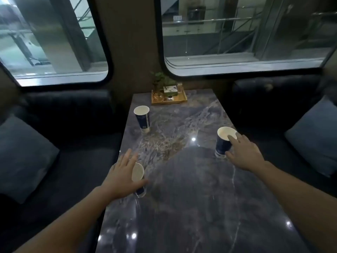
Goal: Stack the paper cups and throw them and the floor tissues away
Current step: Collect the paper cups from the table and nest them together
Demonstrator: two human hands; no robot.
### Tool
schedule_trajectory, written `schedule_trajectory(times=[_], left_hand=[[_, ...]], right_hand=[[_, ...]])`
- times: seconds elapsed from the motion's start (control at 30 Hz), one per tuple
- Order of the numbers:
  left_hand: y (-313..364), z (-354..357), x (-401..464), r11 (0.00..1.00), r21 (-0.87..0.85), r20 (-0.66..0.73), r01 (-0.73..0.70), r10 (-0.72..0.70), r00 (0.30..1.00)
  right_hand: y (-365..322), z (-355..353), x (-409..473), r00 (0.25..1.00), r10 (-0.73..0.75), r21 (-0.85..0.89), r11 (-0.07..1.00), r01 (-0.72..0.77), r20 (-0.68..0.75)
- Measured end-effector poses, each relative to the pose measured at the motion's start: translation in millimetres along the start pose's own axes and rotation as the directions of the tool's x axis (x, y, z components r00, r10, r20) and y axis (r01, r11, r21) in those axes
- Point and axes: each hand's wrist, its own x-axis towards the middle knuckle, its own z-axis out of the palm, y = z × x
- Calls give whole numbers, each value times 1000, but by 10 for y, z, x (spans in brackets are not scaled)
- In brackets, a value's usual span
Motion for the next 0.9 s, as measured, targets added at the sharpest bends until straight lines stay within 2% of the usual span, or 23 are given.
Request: schedule_trajectory(times=[0.17, 0.37, 0.57, 0.7, 0.9], left_hand=[[-108, 211, 221, 999, 21, 48, 33, -34, 998], [-262, 395, 362, 999, 27, 77, 32, -34, 996], [-292, 405, 409, 999, 34, 91, 24, -27, 995], [-269, 399, 409, 999, 26, 108, 37, -39, 993], [-229, 426, 401, 993, 86, 97, 76, -84, 992]], right_hand=[[39, 198, 268, 994, 15, 8, 1000, -16, 104], [-23, 361, 513, 994, -37, 0, 999, 37, 99], [-90, 407, 586, 997, -70, 126, 990, 66, 34], [-146, 448, 601, 998, -60, 251, 967, 49, 36], [-146, 476, 616, 993, -6, 244, 969, -22, 114]])
